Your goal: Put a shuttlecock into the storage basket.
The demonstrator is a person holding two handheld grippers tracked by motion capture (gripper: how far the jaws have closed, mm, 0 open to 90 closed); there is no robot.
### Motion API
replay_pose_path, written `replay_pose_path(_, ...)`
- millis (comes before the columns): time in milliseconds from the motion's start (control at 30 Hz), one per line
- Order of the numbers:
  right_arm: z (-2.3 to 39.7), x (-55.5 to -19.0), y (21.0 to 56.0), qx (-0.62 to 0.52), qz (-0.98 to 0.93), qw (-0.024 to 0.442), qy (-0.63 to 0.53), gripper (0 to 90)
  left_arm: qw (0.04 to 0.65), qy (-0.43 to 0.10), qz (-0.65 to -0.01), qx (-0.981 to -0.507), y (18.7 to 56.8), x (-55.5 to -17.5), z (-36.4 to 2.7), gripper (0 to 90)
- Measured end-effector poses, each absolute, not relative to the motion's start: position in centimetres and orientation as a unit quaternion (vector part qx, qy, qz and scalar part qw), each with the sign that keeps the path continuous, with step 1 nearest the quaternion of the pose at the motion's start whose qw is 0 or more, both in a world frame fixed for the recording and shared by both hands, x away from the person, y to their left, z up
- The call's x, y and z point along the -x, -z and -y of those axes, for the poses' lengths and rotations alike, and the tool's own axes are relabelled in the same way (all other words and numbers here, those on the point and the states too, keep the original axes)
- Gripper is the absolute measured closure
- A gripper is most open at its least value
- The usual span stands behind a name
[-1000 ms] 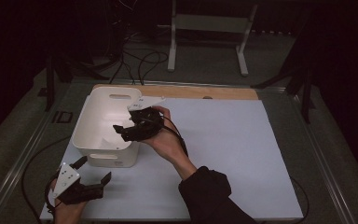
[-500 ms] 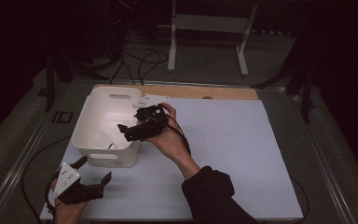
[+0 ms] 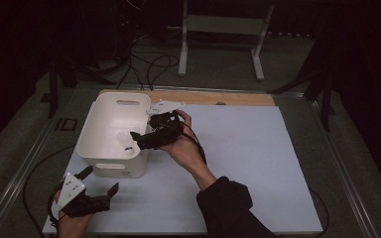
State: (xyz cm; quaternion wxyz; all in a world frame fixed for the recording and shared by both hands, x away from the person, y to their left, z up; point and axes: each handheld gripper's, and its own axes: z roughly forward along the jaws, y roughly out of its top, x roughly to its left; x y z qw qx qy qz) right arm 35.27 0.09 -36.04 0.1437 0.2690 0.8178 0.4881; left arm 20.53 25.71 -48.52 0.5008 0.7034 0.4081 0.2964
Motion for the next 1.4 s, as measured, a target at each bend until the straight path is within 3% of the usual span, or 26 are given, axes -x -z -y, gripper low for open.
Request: replay_pose_path(1400,2.7,-36.1,37.1,-0.291,-0.813,0.162,-0.477,8.9,0.501,-0.296,-0.408,-0.703,48.5,-20.6,-25.7,0.8)
